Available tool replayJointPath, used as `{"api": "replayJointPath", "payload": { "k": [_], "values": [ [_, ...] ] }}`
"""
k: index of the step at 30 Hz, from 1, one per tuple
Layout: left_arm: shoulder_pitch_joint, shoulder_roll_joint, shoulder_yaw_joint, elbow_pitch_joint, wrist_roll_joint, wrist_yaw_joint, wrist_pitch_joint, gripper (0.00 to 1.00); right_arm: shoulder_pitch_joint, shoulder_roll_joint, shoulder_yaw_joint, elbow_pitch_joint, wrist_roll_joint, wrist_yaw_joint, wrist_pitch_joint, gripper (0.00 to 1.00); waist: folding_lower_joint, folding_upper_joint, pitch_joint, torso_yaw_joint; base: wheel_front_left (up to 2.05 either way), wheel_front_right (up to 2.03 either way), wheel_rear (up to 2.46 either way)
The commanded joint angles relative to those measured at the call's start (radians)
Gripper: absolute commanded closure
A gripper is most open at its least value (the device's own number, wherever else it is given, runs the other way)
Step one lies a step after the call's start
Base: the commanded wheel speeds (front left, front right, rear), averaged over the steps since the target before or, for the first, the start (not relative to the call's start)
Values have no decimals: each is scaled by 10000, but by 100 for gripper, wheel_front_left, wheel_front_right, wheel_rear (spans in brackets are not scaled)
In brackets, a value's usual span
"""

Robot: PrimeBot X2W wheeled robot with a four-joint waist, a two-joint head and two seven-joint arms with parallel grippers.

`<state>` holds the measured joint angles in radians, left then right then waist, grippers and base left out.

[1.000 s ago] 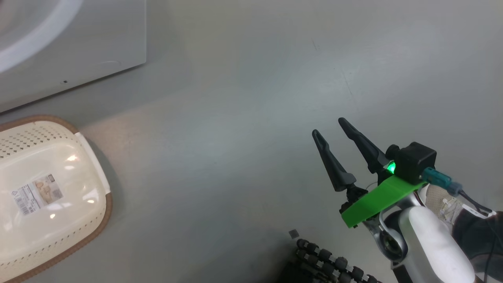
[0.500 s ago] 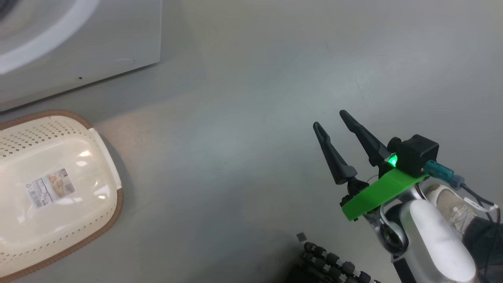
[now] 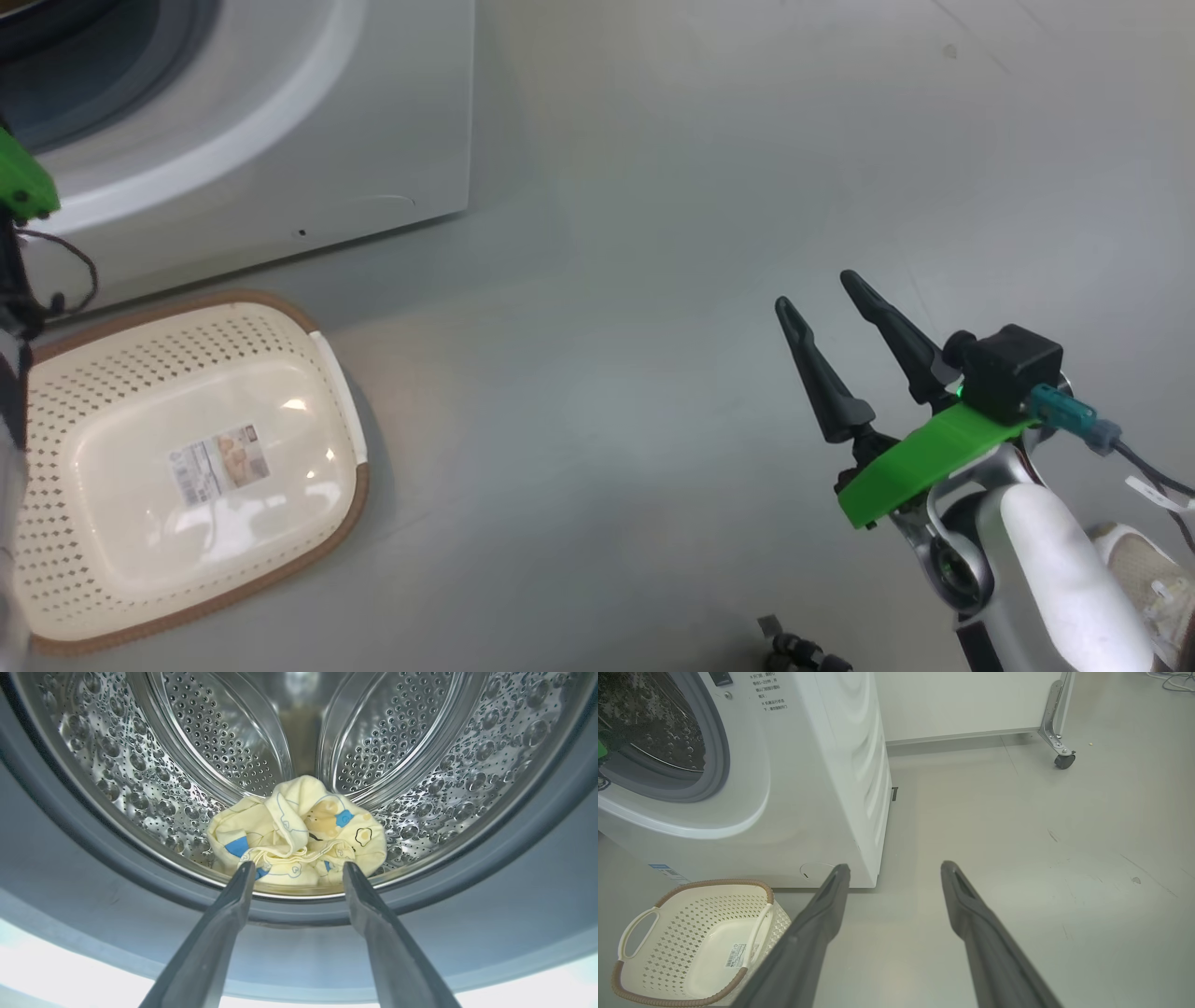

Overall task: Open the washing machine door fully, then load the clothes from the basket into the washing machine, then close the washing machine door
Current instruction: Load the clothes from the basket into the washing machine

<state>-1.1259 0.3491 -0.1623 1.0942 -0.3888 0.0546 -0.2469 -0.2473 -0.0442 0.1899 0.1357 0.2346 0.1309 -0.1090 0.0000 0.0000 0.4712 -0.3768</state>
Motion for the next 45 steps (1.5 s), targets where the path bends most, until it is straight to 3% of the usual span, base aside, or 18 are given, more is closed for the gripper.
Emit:
{"api": "replayJointPath", "payload": {
  "k": [1,17,32,45],
  "values": [
    [352,304,196,-570,-6,99,-121,0,216,-60,7,-419,-85,-2,137,0,0,0,-434,351,0,0,0],
    [5427,-1049,339,-5881,561,895,-147,0,1025,-153,-1307,-1262,-885,-2,934,0,0,0,-1866,2005,0,0,0],
    [9334,-1122,452,-9092,466,1709,247,0,2094,-382,-1701,-1745,-1071,-2,1693,0,0,0,-3572,2772,0,0,0],
    [10836,-983,485,-10544,488,2190,544,0,2453,-536,-1817,-2122,-1200,-2,1960,0,0,0,-4115,3276,0,0,0]
  ]
}}
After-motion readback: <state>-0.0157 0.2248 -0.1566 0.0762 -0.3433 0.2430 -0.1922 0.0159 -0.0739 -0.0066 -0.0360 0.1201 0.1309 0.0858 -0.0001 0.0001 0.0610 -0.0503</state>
